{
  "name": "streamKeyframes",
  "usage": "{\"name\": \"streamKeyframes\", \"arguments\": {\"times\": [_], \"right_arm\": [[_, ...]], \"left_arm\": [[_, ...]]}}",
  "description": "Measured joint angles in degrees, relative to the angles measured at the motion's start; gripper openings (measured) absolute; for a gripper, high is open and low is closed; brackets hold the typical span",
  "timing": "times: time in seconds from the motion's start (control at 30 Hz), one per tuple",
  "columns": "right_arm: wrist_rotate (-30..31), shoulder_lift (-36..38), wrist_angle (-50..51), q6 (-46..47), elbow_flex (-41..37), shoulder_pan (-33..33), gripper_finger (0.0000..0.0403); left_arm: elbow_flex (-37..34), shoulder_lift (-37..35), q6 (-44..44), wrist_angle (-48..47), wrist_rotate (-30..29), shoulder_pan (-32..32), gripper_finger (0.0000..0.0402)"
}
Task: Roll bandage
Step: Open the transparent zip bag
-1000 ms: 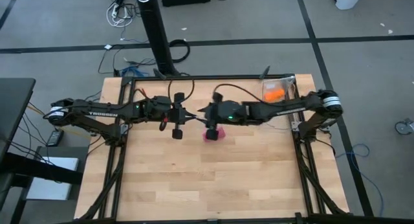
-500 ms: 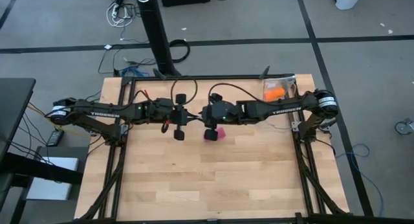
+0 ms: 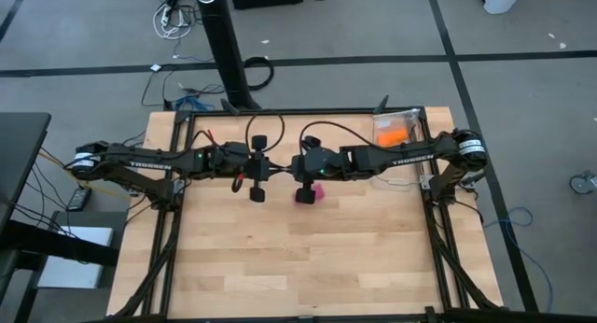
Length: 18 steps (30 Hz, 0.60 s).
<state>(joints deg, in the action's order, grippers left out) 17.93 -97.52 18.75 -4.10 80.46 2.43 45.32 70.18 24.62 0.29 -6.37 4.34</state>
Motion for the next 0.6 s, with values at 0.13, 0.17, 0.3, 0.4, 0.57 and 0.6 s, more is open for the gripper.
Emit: {"name": "streamKeyframes", "arguments": {"times": [0.13, 0.17, 0.3, 0.4, 0.57, 0.6], "right_arm": [[0.2, 0.3, 2.1, 0.0, 0.0, 0.1, 0.0016], [0.2, 0.4, 2.4, 0.0, 0.0, 0.2, 0.0014], [0.2, 1.6, 4.9, 0.1, 0.0, 0.2, 0.0015], [0.3, 2.7, 7.3, 0.9, 0.0, 0.2, 0.0017], [0.5, 4.9, 12.0, 2.0, 0.0, 0.2, 0.0015], [0.5, 5.5, 12.9, 2.3, 0.0, 0.2, 0.0016]], "left_arm": [[0.0, -0.1, 0.0, -0.8, -0.1, 0.0, 0.0003], [0.0, -0.3, 0.0, -1.0, -0.1, 0.0, 0.0003], [0.0, -0.6, -0.1, -1.0, 0.0, 0.0, 0.0003], [0.0, -1.8, -0.8, -1.3, -0.4, 0.0, 0.0003], [0.3, -3.3, -0.9, -2.1, -1.0, 0.0, 0.0003], [0.5, -3.3, -0.9, -2.5, -1.1, 0.0, 0.0003]]}}
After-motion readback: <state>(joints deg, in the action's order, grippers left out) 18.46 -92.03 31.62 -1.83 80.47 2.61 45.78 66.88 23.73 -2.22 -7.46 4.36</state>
